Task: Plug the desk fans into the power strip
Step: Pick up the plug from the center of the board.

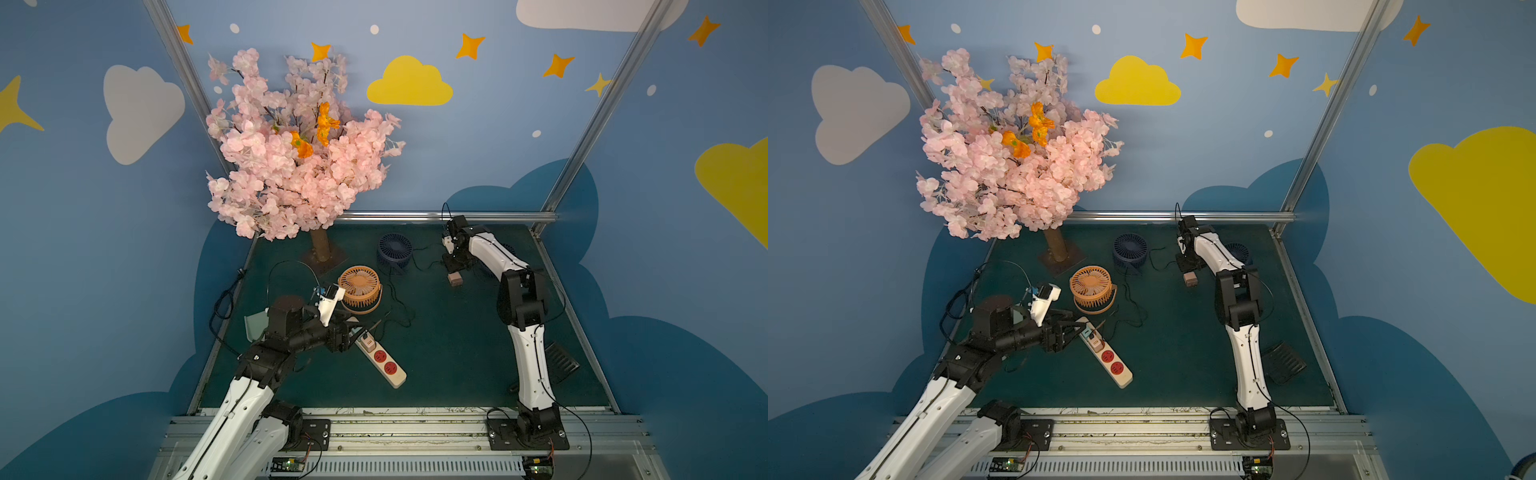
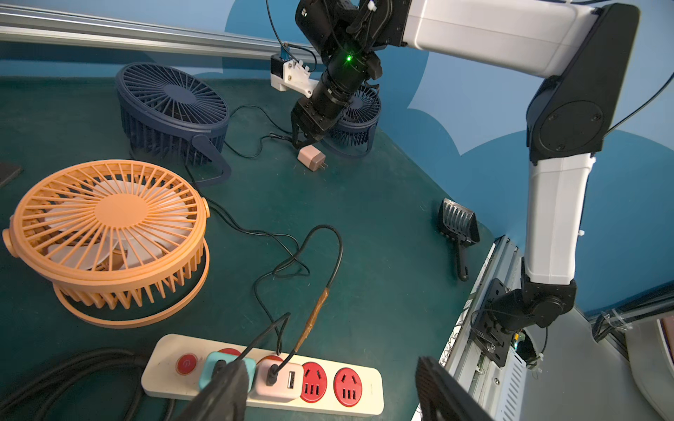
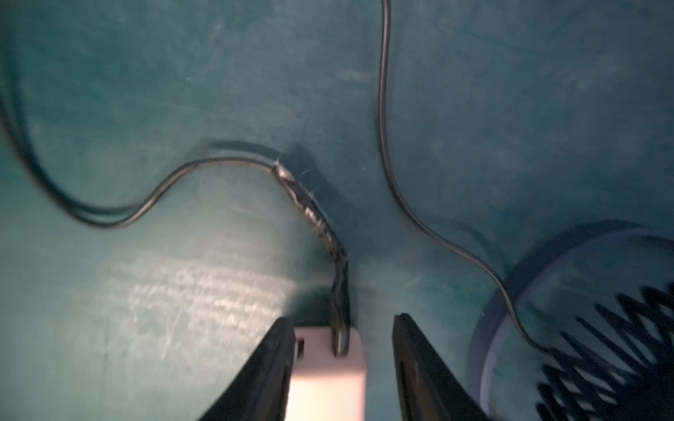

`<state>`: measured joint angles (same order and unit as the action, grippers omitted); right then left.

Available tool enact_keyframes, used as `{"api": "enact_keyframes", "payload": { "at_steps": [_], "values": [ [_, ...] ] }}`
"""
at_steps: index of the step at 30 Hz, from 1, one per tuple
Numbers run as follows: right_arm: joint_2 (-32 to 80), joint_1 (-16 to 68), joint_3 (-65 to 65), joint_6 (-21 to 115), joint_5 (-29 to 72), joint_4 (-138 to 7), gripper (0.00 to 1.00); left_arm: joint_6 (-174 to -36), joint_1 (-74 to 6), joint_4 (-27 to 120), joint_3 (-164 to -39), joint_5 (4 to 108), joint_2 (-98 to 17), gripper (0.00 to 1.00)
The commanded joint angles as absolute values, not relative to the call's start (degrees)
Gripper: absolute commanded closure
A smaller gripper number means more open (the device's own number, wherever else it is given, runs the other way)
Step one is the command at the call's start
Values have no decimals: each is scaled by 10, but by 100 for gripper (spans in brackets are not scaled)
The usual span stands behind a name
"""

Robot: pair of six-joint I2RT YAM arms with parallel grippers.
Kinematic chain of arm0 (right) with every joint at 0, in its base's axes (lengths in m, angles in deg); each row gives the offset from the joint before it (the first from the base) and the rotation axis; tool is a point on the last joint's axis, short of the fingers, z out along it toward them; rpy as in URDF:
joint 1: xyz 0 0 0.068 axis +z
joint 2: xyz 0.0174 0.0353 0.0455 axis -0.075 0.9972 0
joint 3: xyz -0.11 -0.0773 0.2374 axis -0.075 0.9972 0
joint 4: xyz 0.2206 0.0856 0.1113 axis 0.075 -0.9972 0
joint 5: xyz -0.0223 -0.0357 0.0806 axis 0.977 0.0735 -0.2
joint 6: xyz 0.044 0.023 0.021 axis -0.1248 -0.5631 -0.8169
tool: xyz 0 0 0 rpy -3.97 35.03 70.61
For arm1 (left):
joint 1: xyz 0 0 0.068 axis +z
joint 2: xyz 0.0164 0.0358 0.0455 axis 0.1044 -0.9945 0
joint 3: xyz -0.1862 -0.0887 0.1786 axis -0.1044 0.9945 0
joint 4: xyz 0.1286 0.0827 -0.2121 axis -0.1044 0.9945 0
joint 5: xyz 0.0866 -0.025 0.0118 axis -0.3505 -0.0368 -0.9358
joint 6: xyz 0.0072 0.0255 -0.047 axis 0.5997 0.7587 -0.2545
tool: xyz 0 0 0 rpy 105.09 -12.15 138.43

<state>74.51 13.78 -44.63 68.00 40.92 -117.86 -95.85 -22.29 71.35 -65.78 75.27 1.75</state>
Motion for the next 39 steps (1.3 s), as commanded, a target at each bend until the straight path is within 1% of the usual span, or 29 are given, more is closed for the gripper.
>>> {"api": "enact_keyframes", "payload": {
  "at_steps": [1, 7, 10, 16, 20, 23, 26, 32, 36, 39],
  "values": [
    [760, 132, -474, 675, 409, -1204, 55, -954, -225, 718, -653, 751, 19, 23],
    [777, 131, -485, 650, 392, -1207, 60, -958, -228, 718, -653, 753, 15, 23],
    [779, 131, -485, 647, 385, -1206, 65, -958, -230, 717, -653, 753, 17, 23],
    [789, 132, -495, 645, 367, -1205, 80, -972, -240, 709, -656, 748, 9, 23],
    [784, 132, -496, 615, 352, -1209, 99, -1022, -278, 649, -654, 712, -2, 24],
    [760, 139, -486, 596, 346, -1213, 100, -1070, -322, 571, -649, 669, -26, 24],
    [688, 159, -422, 582, 355, -1175, 100, -1114, -378, 498, -655, 607, -81, 24],
    [513, 199, -251, 510, 357, -1078, 100, -1179, -458, 420, -680, 507, -172, 24],
    [388, 239, -126, 441, 364, -1000, 100, -1229, -488, 346, -681, 486, -216, 23],
    [306, 276, -47, 377, 374, -942, 100, -1240, -507, 329, -701, 479, -247, 23]
  ]
}}
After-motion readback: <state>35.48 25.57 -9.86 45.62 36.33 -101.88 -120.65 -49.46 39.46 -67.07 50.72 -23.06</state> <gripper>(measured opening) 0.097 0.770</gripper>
